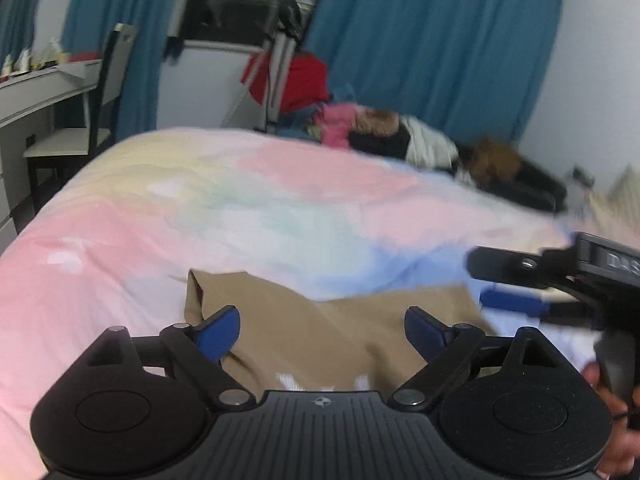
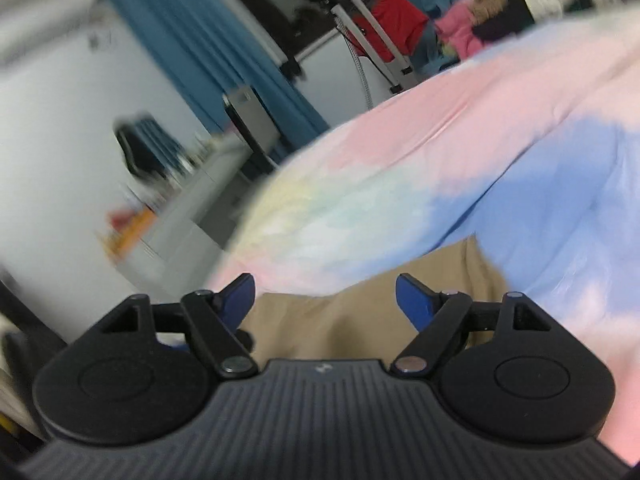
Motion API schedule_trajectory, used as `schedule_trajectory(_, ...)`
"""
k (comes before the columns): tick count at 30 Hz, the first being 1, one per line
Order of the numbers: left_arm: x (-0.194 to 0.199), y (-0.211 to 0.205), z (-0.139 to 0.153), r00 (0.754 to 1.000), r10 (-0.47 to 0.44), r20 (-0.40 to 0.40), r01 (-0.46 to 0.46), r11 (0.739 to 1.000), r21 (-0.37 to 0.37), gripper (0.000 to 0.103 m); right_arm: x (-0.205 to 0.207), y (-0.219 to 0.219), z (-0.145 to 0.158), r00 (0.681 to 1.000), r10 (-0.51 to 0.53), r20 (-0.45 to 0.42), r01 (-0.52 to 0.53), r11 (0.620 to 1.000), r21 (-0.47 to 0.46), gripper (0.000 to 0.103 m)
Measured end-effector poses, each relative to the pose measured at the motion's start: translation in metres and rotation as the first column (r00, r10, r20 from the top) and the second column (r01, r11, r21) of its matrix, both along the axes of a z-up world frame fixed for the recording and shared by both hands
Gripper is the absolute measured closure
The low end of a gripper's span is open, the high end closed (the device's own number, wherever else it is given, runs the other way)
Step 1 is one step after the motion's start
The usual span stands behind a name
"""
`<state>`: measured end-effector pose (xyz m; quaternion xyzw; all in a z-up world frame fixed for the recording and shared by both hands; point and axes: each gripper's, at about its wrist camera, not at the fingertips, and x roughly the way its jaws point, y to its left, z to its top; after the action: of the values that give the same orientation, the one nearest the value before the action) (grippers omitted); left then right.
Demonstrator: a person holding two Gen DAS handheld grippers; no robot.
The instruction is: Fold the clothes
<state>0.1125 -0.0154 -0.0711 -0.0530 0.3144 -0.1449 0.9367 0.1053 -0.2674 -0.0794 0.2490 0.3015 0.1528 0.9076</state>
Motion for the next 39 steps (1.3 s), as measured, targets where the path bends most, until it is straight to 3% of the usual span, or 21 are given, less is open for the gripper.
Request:
schedule_trajectory(4, 0.013, -0.001, -0.022, 0.999, 0.015, -0.044, -0.013, 0.999, 0.053, 0.013, 0.027, 0.005, -0.033, 0.995, -0.027, -0.094, 0.02, 0.997, -0.068, 0.025)
schedule_trajectory(7, 0.015, -0.002, -0.03, 0.999, 0.009, -0.043, -0.006, 0.998, 0.069, 0.014, 0.031, 0.011, -0.046, 0.995, -0.04, -0.092, 0.03, 0.993, -0.113, 0.025)
schedule_trajectory(11, 0.009, -0.006, -0.032, 1.0, -0.005, -0.021, 0.007, 0.995, 0.101, 0.015, 0.025, 0.022, -0.043, 0.998, -0.035, -0.056, 0.023, 0.979, -0.201, 0.025)
schedule_trajectory(17, -0.02, -0.01, -0.01, 0.999, -0.034, 0.03, 0.03, 0.992, 0.126, 0.015, -0.011, 0.02, -0.026, 0.996, -0.081, -0.025, 0.072, 0.969, -0.237, 0.025)
schedule_trajectory(21, -0.048, -0.016, 0.003, 0.995, -0.073, 0.064, 0.063, 0.987, 0.149, 0.015, -0.031, 0.026, -0.02, 0.995, -0.103, -0.015, 0.092, 0.933, -0.349, 0.025)
schedule_trajectory(25, -0.056, -0.023, 0.002, 0.997, -0.069, 0.047, 0.06, 0.983, 0.174, 0.015, -0.041, 0.024, -0.022, 0.993, -0.116, -0.015, 0.104, 0.933, -0.346, 0.025)
schedule_trajectory(30, -0.05, -0.021, -0.022, 0.997, -0.076, -0.024, 0.079, 0.976, 0.202, 0.011, -0.036, 0.02, -0.04, 0.992, -0.111, -0.064, 0.084, 0.941, -0.327, 0.025)
schedule_trajectory(39, -0.048, -0.006, -0.018, 0.993, -0.015, -0.119, 0.029, 0.993, 0.118, 0.012, -0.039, 0.021, -0.045, 0.991, -0.115, -0.069, 0.087, 0.942, -0.324, 0.025)
